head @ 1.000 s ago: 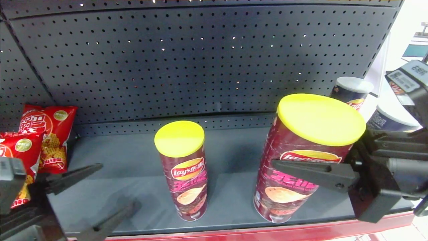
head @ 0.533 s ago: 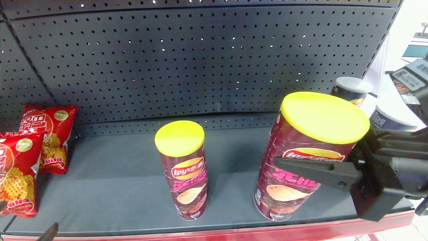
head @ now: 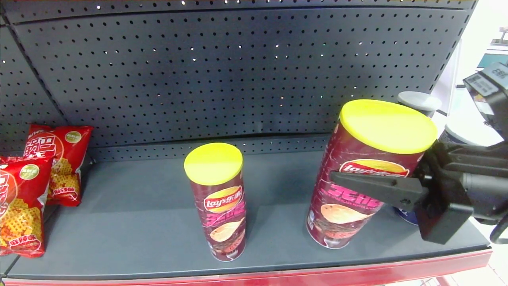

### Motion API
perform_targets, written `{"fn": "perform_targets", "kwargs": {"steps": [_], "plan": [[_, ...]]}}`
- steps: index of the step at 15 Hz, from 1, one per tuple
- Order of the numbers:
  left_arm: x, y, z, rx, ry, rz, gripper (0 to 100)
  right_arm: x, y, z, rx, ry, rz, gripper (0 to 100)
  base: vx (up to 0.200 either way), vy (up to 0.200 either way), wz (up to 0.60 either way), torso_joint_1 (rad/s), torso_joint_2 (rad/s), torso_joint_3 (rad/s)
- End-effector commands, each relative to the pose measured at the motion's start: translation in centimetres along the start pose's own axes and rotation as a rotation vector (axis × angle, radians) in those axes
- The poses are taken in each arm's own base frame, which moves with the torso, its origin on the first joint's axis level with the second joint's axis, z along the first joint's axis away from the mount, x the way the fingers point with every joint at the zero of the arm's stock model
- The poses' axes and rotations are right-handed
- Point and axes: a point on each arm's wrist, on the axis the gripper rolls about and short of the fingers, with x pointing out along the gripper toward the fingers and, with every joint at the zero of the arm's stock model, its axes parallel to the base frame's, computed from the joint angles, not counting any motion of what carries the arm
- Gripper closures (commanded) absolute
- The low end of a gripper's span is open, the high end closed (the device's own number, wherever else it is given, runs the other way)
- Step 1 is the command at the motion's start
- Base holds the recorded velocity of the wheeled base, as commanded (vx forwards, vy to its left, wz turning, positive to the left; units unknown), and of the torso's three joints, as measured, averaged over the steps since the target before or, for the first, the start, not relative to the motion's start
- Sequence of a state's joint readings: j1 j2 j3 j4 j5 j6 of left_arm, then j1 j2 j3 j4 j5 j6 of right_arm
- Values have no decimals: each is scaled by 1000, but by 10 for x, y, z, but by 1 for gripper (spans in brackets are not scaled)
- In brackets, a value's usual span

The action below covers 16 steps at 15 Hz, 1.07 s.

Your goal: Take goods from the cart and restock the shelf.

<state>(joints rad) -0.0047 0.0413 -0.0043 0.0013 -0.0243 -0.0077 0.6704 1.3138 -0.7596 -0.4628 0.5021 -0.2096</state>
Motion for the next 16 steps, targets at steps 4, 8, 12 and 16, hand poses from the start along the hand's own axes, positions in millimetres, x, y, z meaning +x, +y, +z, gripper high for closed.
{"fn": "perform_targets", "kwargs": {"steps": [4,8,12,16], "plan": [[-2,0,-2,-4,-29,7,0,-3,-17,6,-9,-11,-73,100,0,0,0,0,0,0],[-2,0,-2,-4,-29,7,0,22,-44,19,-22,-32,-101,100,0,0,0,0,0,0],[-2,0,-2,-3,-29,7,0,56,-54,27,-34,-49,-88,100,0,0,0,0,0,0],[-2,0,-2,-4,-29,7,0,103,-47,25,-21,-41,-45,100,0,0,0,0,0,0]]}}
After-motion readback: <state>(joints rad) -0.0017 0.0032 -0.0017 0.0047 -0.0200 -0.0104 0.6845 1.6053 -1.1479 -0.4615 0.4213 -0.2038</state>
